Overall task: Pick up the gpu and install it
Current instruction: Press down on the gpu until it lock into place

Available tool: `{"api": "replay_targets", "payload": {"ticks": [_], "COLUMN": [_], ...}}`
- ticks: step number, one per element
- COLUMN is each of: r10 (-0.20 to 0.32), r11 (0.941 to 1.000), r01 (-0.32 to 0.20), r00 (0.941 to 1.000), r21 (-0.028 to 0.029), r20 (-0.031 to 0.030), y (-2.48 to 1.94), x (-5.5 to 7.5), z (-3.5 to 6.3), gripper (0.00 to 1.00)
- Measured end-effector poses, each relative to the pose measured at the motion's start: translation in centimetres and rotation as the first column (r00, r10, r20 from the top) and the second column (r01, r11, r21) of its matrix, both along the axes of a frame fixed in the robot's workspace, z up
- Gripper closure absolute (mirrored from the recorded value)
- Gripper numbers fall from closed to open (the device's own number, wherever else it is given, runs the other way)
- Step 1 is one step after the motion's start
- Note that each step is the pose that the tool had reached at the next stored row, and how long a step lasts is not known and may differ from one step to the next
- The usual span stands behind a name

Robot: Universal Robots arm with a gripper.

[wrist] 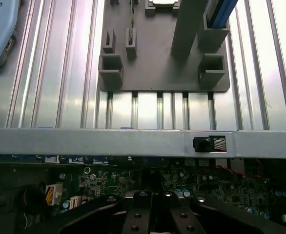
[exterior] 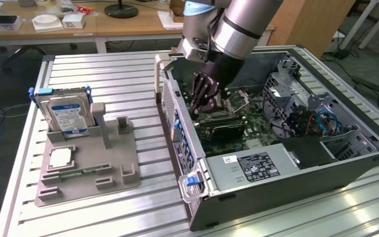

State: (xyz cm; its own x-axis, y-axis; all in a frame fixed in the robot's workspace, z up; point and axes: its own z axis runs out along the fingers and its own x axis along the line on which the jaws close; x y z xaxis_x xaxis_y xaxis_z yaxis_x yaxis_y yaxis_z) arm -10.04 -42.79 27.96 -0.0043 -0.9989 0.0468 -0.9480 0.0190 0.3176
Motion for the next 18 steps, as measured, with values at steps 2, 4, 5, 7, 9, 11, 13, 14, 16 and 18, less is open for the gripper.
{"api": "replay_targets", "payload": {"ticks": [2,4,5,7,9,11,13,14,16,18], "r10": [0.000,0.000,0.000,0.000,0.000,0.000,0.000,0.000,0.000,0.000], "r11": [1.0000,1.0000,1.0000,1.0000,1.0000,1.0000,1.0000,1.0000,1.0000,1.0000], "r01": [0.000,0.000,0.000,0.000,0.000,0.000,0.000,0.000,0.000,0.000], "r00": [1.0000,1.0000,1.0000,1.0000,1.0000,1.0000,1.0000,1.0000,1.0000,1.0000], "r21": [0.0002,0.0001,0.0001,0.0001,0.0000,0.0001,0.0000,0.0001,0.0002,0.0001], "r20": [-0.0004,-0.0006,-0.0013,-0.0027,-0.0042,-0.0054,-0.0057,-0.0057,-0.0058,-0.0057], "y": [0.00,0.00,-0.03,-0.13,-0.26,-0.37,-0.39,-0.39,-0.42,-0.46], "x": [-0.15,-0.34,-0.34,-0.35,-0.35,-0.35,-0.37,-0.40,-0.46,-0.51], "z": [-0.03,-0.04,-0.04,-0.04,-0.04,-0.05,-0.05,-0.06,-0.07,-0.08], "gripper": [0.90,0.90,0.90,0.90,0.90,0.90,0.90,0.90,0.90,0.90]}}
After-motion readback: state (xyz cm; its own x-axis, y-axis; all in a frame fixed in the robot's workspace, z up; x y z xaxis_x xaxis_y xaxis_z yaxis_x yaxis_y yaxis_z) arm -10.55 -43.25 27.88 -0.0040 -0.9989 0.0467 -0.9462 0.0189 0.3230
